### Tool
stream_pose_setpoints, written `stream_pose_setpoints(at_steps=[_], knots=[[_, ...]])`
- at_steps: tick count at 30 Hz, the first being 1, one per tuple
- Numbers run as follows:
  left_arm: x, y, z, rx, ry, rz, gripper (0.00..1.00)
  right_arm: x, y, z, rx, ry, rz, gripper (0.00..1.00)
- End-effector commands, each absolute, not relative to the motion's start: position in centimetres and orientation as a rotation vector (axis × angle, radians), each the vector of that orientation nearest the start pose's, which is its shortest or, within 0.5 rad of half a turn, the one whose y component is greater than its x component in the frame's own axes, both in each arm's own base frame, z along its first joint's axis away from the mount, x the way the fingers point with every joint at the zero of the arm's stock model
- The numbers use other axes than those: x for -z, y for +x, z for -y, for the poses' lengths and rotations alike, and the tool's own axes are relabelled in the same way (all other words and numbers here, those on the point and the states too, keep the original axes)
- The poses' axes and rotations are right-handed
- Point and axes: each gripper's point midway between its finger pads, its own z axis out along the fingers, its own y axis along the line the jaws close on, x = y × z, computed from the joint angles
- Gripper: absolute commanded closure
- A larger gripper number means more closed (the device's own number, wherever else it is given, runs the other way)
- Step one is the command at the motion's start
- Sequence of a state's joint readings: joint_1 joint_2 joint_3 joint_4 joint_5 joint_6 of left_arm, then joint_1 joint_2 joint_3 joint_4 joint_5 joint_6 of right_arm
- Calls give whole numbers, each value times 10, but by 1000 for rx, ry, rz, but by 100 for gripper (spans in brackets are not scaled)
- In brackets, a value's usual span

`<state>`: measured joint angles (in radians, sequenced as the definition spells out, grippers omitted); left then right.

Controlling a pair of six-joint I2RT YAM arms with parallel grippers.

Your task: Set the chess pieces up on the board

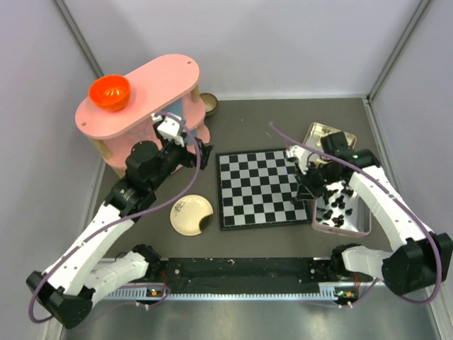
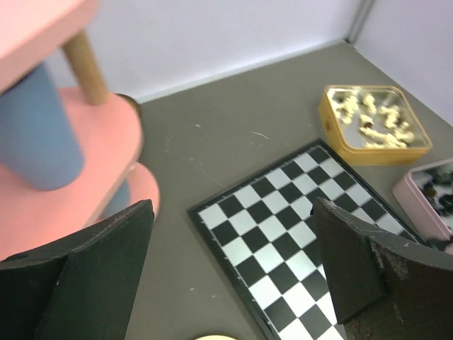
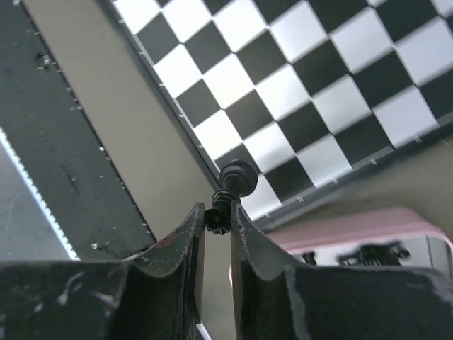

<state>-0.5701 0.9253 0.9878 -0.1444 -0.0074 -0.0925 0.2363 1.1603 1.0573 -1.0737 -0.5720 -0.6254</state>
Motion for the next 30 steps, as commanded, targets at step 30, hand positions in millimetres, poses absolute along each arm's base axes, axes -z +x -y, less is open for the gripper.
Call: stream_pose_setpoints(at_steps=[30], knots=[[-343, 261, 88, 204, 47, -1577, 1, -109, 190, -271, -626, -1819, -2059, 92]])
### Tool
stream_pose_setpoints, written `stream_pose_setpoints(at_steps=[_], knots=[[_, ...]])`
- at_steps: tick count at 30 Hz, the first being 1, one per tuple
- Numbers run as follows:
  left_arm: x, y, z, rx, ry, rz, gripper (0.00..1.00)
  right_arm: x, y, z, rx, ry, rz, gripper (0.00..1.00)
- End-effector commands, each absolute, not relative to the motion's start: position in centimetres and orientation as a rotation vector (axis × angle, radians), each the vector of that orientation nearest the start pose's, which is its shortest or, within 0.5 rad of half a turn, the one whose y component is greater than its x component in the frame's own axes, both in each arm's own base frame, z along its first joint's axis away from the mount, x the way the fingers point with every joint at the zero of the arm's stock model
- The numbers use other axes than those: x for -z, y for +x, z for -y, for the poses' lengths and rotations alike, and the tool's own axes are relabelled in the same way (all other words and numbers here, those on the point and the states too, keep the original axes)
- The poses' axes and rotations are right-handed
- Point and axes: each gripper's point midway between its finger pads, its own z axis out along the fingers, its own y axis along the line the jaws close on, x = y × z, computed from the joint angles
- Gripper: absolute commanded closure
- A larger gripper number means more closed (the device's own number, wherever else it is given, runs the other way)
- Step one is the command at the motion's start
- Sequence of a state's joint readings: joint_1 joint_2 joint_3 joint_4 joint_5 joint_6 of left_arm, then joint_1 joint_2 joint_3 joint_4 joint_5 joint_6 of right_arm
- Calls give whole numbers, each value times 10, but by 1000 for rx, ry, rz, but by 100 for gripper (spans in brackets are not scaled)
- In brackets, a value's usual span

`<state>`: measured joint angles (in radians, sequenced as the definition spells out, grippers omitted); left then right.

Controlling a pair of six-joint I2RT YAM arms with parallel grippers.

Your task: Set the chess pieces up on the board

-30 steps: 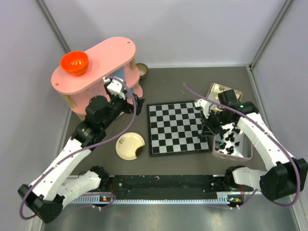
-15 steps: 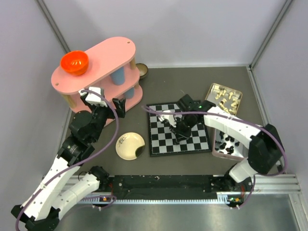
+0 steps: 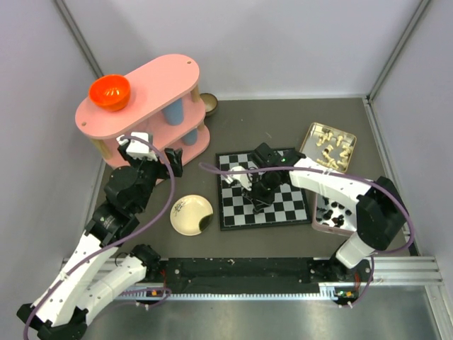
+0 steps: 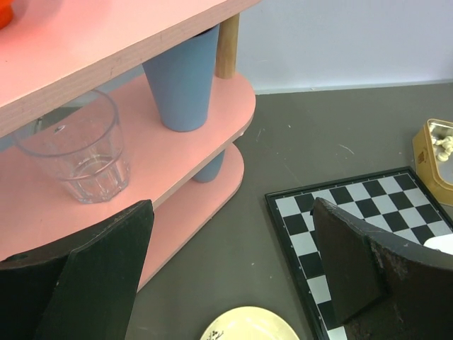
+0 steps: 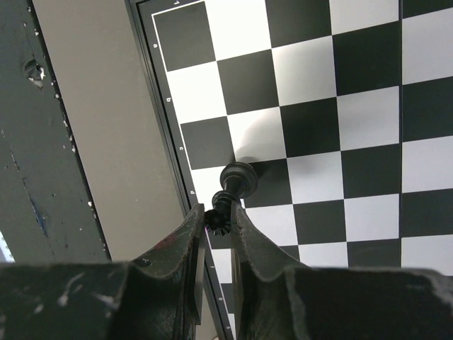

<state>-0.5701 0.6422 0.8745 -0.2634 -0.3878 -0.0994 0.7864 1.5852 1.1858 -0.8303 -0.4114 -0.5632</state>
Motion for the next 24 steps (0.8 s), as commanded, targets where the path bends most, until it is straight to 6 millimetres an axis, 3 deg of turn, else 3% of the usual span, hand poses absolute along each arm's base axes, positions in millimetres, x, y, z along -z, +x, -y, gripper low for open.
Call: stream_pose_setpoints(at_steps=[1, 11, 24], knots=[[-343, 261, 88, 202, 48, -1576, 1, -107, 187, -270, -622, -1828, -2063, 92], [-340, 257, 83, 191, 35, -1574, 1, -94, 181, -255, -569, -1852, -2121, 91], [-337, 256, 83, 194, 32, -1578, 1, -95, 165, -255, -668, -1872, -2131, 90]])
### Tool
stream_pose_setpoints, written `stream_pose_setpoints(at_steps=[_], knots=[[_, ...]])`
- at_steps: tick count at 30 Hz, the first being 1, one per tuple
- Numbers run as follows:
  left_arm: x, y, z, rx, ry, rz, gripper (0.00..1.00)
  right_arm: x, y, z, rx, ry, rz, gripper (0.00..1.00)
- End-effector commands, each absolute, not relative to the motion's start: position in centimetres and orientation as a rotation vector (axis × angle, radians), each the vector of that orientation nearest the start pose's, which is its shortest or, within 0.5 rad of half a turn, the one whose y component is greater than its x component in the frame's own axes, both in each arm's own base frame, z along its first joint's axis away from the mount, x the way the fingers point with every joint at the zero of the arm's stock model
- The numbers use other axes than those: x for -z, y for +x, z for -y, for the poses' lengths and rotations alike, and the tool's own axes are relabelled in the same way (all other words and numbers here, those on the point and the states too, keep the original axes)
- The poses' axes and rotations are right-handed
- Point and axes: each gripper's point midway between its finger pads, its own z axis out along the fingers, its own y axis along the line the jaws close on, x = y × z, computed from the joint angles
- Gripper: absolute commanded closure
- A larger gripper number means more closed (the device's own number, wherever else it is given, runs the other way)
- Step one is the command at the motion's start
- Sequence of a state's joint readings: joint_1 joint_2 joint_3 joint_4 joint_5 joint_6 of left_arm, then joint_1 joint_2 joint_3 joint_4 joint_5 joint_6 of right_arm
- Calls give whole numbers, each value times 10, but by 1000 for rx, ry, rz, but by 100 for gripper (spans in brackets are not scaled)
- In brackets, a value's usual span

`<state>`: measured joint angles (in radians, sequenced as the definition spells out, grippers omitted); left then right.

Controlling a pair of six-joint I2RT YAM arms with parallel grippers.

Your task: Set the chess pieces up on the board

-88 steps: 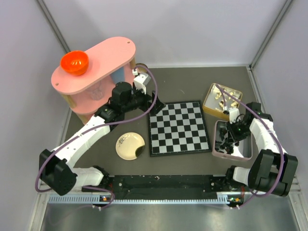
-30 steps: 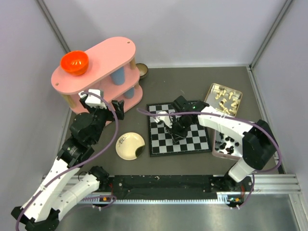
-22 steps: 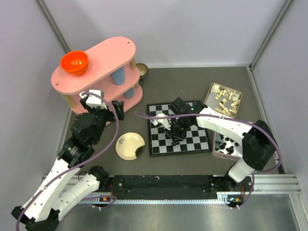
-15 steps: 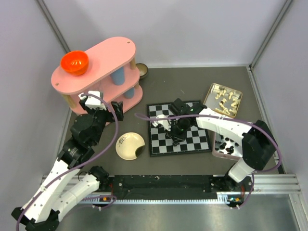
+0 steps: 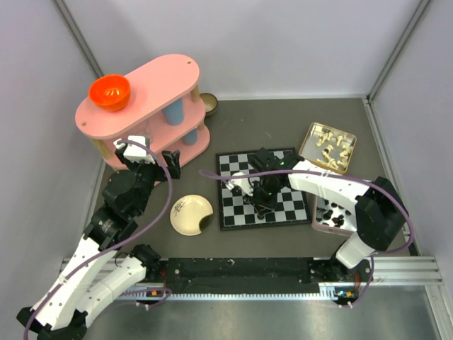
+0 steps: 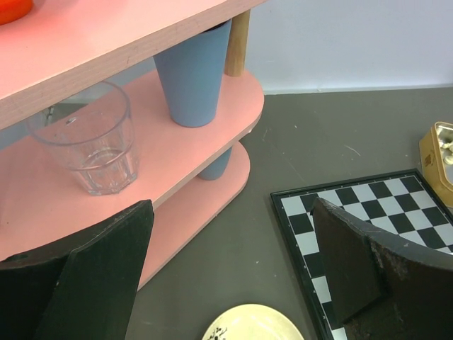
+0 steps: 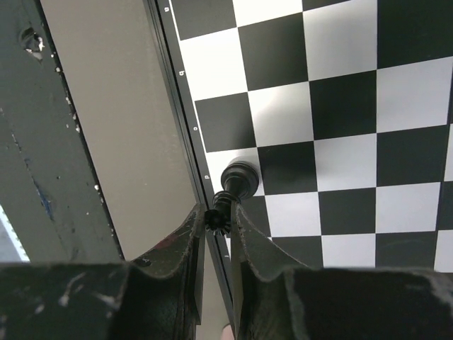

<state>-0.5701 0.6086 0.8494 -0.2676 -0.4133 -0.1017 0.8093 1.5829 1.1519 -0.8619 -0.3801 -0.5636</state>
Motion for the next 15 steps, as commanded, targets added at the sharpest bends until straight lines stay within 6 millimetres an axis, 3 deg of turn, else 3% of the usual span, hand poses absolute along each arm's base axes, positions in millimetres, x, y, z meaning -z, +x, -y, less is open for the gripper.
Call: stream_pose_setpoints(at_steps=[1, 15], knots=[[-337, 256, 83, 197, 29, -1578, 1, -95, 165, -256, -673, -1871, -2131, 90], [-335, 256, 86, 216, 30, -1580, 1, -90, 172, -260, -656, -1856, -2153, 89]])
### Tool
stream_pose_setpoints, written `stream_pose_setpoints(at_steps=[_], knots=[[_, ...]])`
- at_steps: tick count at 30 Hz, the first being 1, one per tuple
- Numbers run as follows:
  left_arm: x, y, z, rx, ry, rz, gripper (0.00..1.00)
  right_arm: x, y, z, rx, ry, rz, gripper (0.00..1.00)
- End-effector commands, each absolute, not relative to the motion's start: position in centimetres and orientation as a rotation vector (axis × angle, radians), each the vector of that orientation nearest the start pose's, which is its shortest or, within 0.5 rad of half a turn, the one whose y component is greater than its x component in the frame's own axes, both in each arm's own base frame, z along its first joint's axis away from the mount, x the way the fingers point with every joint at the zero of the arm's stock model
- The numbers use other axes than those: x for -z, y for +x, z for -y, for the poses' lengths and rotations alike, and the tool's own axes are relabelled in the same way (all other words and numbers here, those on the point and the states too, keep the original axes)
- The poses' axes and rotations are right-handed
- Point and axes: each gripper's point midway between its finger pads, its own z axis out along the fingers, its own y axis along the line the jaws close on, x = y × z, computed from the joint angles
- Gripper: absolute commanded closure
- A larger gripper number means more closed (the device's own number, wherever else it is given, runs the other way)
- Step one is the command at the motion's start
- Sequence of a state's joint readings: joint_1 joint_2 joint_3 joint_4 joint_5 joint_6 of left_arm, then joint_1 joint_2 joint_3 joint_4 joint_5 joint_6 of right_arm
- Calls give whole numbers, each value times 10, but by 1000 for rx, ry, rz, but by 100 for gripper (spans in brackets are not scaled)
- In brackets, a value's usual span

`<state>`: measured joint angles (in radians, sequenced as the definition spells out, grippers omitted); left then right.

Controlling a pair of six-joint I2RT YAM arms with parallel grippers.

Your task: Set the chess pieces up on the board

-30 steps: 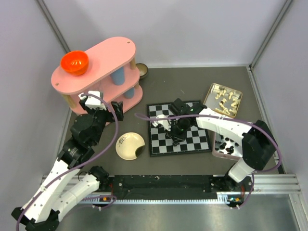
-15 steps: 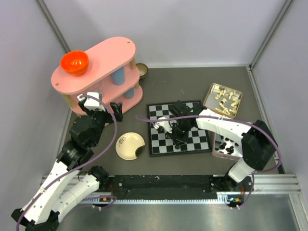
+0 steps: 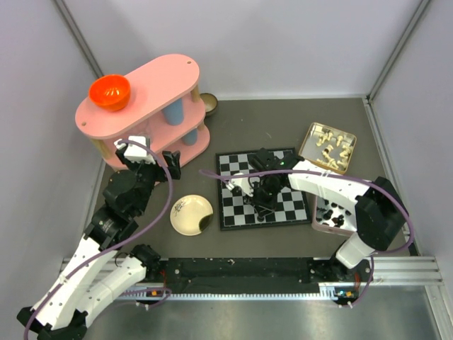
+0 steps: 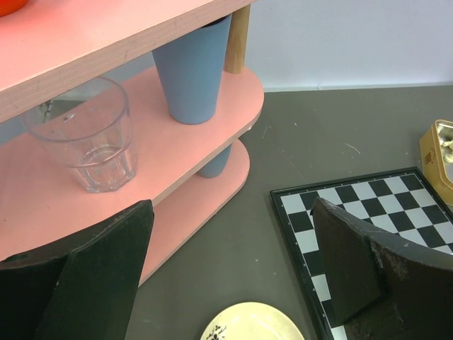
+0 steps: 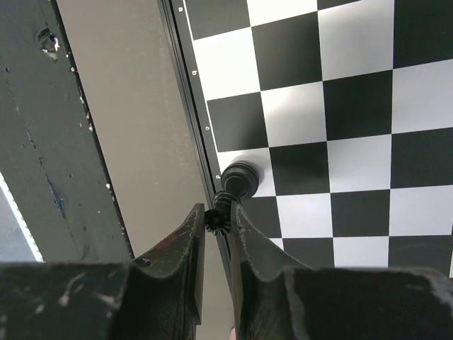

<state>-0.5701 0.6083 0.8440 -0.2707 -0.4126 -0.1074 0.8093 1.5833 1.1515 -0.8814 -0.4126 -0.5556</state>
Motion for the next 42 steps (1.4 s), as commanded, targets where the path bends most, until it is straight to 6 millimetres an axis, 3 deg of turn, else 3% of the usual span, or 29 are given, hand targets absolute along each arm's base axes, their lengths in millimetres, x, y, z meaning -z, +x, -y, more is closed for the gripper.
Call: stream_pose_setpoints(at_steps=[1, 27, 38, 42], knots=[[-334, 256, 86, 215, 30, -1582, 1, -89, 171, -259, -652, -1859, -2155, 89], [-334, 254, 87, 234, 26, -1577, 1, -79, 169, -259, -666, -1832, -2181, 84], [-335, 254, 89, 244, 28, -1576, 1, -79, 169, -257, -655, -1821, -2190, 75], [-335, 254, 89, 247, 28, -1576, 1, -81, 171, -257, -649, -1806, -2195, 63]])
